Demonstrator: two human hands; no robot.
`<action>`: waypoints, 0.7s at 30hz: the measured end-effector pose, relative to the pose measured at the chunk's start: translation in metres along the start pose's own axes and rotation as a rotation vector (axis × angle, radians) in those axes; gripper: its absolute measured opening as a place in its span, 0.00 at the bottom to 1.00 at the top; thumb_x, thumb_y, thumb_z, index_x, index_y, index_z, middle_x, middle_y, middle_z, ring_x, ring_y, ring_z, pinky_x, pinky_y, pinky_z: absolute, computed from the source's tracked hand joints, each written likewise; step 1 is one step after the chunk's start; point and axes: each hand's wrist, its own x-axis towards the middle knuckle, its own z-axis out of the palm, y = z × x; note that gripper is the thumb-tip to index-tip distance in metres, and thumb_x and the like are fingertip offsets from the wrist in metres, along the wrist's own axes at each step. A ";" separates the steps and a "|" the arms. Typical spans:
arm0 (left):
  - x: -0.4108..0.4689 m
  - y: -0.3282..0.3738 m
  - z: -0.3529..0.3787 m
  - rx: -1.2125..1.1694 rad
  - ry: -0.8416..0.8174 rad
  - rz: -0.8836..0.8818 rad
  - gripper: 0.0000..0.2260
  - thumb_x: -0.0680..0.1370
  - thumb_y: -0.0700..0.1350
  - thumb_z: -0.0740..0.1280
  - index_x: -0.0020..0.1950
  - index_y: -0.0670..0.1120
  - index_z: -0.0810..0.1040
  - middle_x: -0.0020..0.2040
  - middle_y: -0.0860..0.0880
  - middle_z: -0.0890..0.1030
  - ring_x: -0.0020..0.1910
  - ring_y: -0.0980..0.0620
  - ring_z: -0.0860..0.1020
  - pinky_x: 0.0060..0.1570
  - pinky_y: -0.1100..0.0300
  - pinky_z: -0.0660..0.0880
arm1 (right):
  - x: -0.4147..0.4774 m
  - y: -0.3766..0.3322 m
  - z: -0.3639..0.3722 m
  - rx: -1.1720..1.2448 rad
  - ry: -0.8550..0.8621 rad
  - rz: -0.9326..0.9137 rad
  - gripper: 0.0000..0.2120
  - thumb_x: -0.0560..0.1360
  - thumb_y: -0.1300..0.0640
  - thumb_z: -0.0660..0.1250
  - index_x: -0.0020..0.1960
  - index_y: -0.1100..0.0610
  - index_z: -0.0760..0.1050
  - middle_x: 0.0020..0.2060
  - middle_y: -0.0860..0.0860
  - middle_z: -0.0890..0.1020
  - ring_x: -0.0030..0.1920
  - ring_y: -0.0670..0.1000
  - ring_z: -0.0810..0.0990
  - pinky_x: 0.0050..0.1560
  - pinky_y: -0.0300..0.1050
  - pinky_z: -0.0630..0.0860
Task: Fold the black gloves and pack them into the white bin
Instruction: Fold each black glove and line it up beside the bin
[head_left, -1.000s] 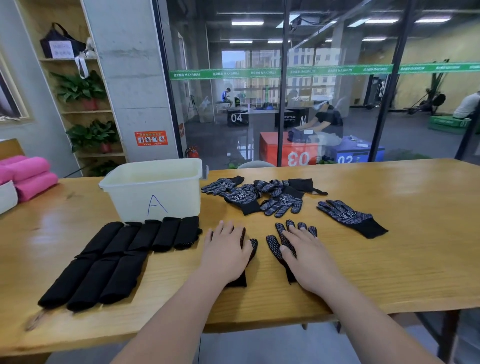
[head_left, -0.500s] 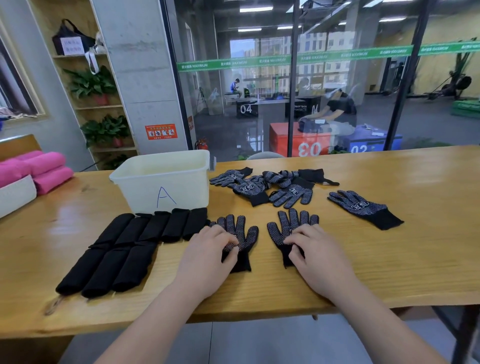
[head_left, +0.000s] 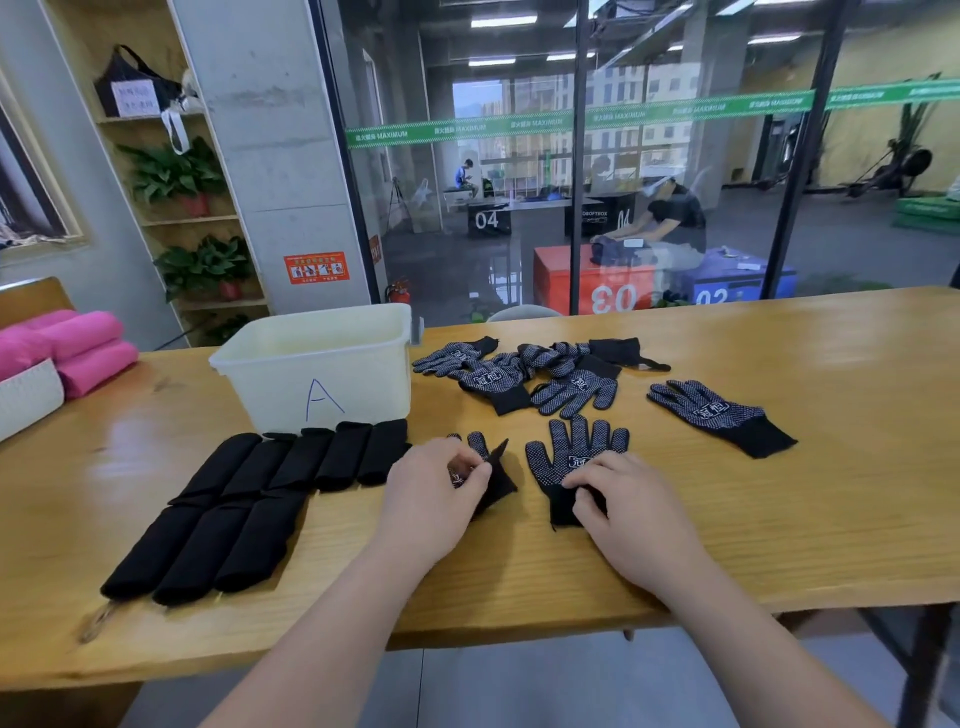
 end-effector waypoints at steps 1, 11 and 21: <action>0.003 0.007 0.001 -0.091 -0.001 -0.023 0.04 0.81 0.53 0.72 0.46 0.59 0.83 0.43 0.60 0.82 0.46 0.61 0.79 0.51 0.59 0.78 | 0.000 0.000 -0.002 0.048 -0.003 0.005 0.17 0.82 0.43 0.57 0.60 0.42 0.83 0.53 0.36 0.79 0.57 0.44 0.73 0.60 0.49 0.75; 0.022 0.015 0.044 -0.133 -0.197 0.103 0.03 0.81 0.52 0.70 0.49 0.57 0.84 0.43 0.61 0.84 0.46 0.61 0.80 0.53 0.54 0.79 | 0.004 0.012 -0.001 0.202 -0.103 0.008 0.21 0.75 0.32 0.60 0.50 0.46 0.83 0.50 0.36 0.81 0.56 0.45 0.73 0.61 0.53 0.73; 0.020 -0.003 0.048 0.138 -0.022 0.295 0.11 0.83 0.56 0.65 0.62 0.57 0.81 0.58 0.61 0.77 0.63 0.57 0.69 0.65 0.55 0.70 | 0.009 0.009 -0.013 0.588 -0.028 0.176 0.03 0.77 0.54 0.75 0.47 0.47 0.83 0.43 0.41 0.86 0.46 0.44 0.83 0.51 0.45 0.79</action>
